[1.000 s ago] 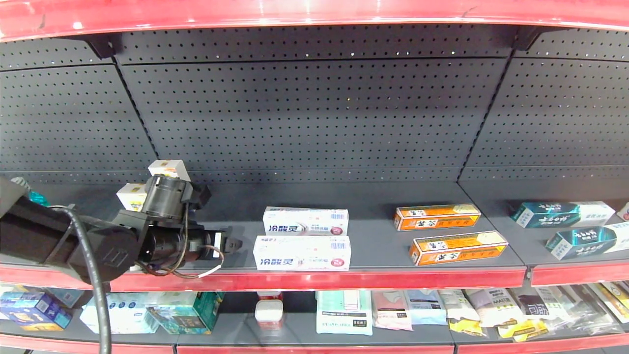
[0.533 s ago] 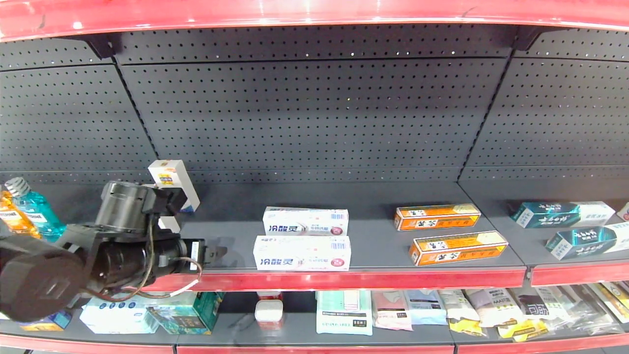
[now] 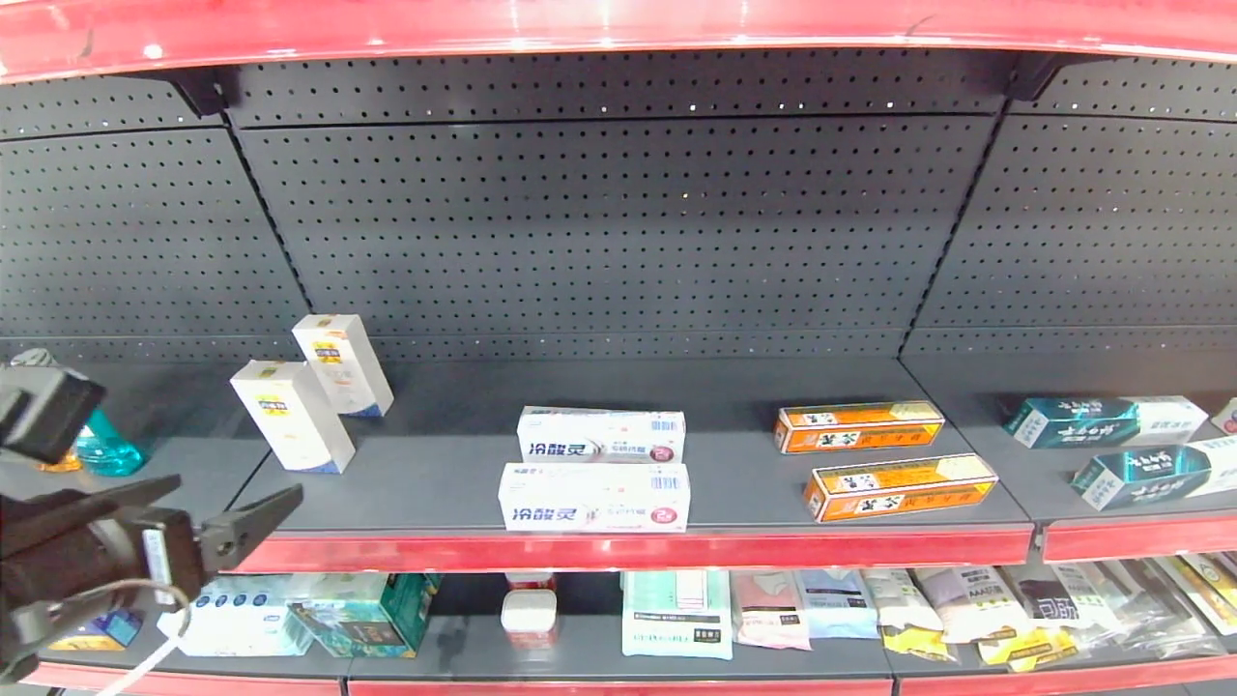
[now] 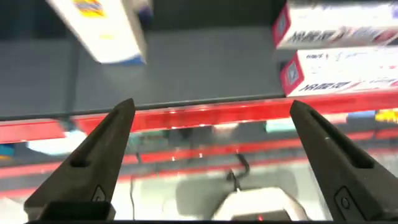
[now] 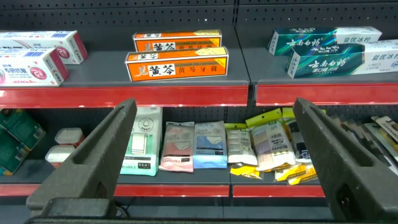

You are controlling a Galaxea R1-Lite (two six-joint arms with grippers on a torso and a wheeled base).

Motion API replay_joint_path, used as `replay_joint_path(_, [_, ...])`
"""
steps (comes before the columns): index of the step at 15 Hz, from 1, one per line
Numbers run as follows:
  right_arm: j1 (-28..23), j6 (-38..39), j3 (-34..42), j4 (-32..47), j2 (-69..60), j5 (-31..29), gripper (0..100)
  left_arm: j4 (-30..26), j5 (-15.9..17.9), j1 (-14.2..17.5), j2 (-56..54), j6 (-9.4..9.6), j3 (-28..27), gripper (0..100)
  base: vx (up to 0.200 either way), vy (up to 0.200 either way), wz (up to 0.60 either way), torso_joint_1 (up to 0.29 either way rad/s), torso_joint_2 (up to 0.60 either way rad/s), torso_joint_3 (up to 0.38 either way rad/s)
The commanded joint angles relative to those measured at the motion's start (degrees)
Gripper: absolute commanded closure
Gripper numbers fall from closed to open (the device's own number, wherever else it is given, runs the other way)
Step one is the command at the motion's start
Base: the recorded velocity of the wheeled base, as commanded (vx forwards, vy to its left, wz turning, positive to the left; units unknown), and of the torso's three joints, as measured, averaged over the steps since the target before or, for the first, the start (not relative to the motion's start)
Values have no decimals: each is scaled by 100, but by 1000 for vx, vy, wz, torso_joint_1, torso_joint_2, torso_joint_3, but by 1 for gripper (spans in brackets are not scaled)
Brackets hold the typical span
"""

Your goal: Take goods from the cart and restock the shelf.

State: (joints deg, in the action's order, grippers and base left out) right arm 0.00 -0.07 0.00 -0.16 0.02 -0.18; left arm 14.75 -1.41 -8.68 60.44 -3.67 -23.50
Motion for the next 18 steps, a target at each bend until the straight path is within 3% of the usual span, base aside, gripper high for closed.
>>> replay_joint_path(1, [0, -1, 0, -2, -2, 1, 0, -385, 273, 525, -1852, 165, 162, 0, 0, 0, 0, 0, 0, 0])
replay_joint_path(2, [0, -1, 0, -2, -2, 1, 0, -552, 282, 516, -2089, 226, 162, 0, 0, 0, 0, 0, 0, 0])
replay_joint_path(3, [0, -1, 0, -2, -2, 1, 0, -1176, 396, 499, -2854, 393, 188, 0, 0, 0, 0, 0, 0, 0])
replay_joint_path(4, [0, -1, 0, -2, -2, 1, 0, -1686, 546, 490, -3469, 428, 197, 0, 0, 0, 0, 0, 0, 0])
replay_joint_path(6, [0, -1, 0, -2, -2, 1, 0, -2837, 511, 508, -4638, 631, 127, 0, 0, 0, 0, 0, 0, 0])
replay_joint_path(7, [0, -1, 0, -2, -2, 1, 0, -3075, 467, 516, -4893, 639, 127, 0, 0, 0, 0, 0, 0, 0])
replay_joint_path(8, [0, -1, 0, -2, -2, 1, 0, -3927, 344, 604, -5684, 639, 162, 0, 0, 0, 0, 0, 0, 0])
replay_joint_path(9, [0, -1, 0, -2, -2, 1, 0, -4085, 405, 868, -5851, 543, 206, 0, 0, 0, 0, 0, 0, 0])
replay_joint_path(11, [0, -1, 0, -2, -2, 1, 0, -4059, 625, 894, -6044, 490, 355, 0, 0, 0, 0, 0, 0, 0])
replay_joint_path(13, [0, -1, 0, -2, -2, 1, 0, -3971, 1099, 894, -6044, 525, 549, 0, 0, 0, 0, 0, 0, 0])
replay_joint_path(14, [0, -1, 0, -2, -2, 1, 0, -3655, 1126, 894, -6044, 552, 1023, 0, 0, 0, 0, 0, 0, 0])
replay_joint_path(16, [0, -1, 0, -2, -2, 1, 0, -2178, 1117, 894, -6044, 516, 1885, 0, 0, 0, 0, 0, 0, 0])
replay_joint_path(18, [0, -1, 0, -2, -2, 1, 0, -1976, 1055, 894, -6044, 516, 1990, 0, 0, 0, 0, 0, 0, 0])
